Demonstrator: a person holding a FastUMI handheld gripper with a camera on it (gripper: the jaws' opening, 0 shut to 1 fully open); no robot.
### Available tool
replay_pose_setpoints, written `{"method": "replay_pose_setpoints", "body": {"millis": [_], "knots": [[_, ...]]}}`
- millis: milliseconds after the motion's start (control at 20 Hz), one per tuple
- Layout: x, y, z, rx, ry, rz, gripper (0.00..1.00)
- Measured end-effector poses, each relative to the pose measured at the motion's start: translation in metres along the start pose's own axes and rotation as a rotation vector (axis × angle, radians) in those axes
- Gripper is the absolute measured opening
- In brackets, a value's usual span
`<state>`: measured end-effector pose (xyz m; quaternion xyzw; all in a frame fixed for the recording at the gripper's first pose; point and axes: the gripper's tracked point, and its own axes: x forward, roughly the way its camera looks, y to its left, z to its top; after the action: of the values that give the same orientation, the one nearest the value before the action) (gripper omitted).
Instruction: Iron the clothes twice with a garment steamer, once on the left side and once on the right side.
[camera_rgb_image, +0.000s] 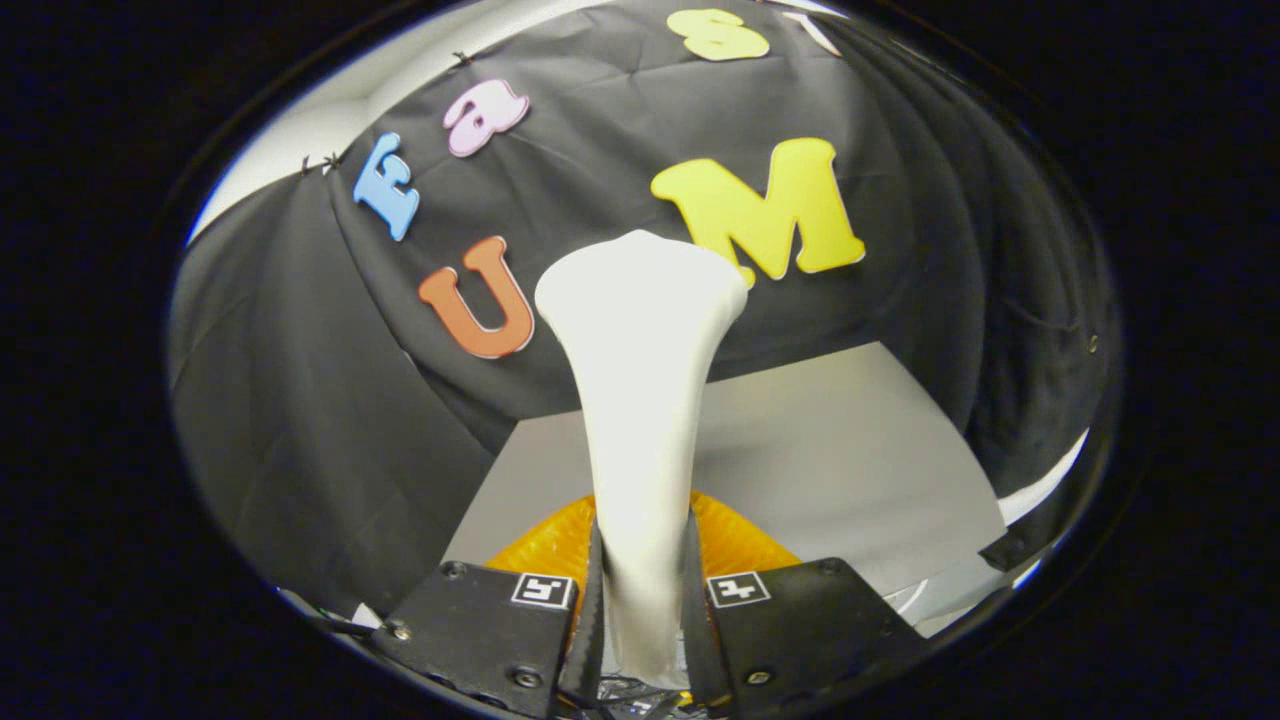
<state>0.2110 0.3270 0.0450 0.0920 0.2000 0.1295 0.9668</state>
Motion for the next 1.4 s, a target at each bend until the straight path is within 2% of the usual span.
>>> {"method": "replay_pose_setpoints", "body": {"millis": [250, 550, 800, 1000, 1400], "knots": [[-0.081, -0.041, 0.016, -0.029, -0.135, -0.053, 0.36], [-0.179, -0.118, 0.048, -0.002, -0.300, -0.146, 0.36], [-0.256, -0.190, 0.079, -0.025, -0.450, -0.266, 0.36], [-0.289, -0.222, 0.119, -0.057, -0.555, -0.345, 0.36], [-0.300, -0.231, 0.234, -0.148, -0.761, -0.317, 0.36]]}}
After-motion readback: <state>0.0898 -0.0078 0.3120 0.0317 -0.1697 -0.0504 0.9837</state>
